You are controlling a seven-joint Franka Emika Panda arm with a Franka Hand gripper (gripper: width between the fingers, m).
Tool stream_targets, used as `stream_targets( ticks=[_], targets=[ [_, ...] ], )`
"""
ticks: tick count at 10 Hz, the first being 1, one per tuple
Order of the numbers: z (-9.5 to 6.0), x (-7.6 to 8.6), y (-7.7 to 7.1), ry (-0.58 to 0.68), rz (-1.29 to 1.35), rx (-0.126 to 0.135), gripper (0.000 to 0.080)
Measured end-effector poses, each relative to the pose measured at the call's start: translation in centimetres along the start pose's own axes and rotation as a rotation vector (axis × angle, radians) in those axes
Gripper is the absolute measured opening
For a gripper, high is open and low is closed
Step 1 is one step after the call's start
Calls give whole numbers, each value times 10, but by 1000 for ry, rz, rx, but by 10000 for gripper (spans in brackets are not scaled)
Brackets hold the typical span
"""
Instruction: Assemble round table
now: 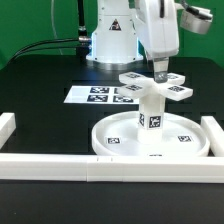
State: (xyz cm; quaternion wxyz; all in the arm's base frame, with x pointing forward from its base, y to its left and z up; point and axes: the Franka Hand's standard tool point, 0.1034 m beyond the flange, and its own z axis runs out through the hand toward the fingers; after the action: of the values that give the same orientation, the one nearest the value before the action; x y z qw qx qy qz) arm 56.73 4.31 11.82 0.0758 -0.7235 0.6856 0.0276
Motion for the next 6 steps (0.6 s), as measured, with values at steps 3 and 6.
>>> stream_targets(
  ticks=[3,6],
  targets=[
    [1,-2,-1,14,-294,-8,649],
    [-1,-9,-8,39,-710,-38,649]
  ],
)
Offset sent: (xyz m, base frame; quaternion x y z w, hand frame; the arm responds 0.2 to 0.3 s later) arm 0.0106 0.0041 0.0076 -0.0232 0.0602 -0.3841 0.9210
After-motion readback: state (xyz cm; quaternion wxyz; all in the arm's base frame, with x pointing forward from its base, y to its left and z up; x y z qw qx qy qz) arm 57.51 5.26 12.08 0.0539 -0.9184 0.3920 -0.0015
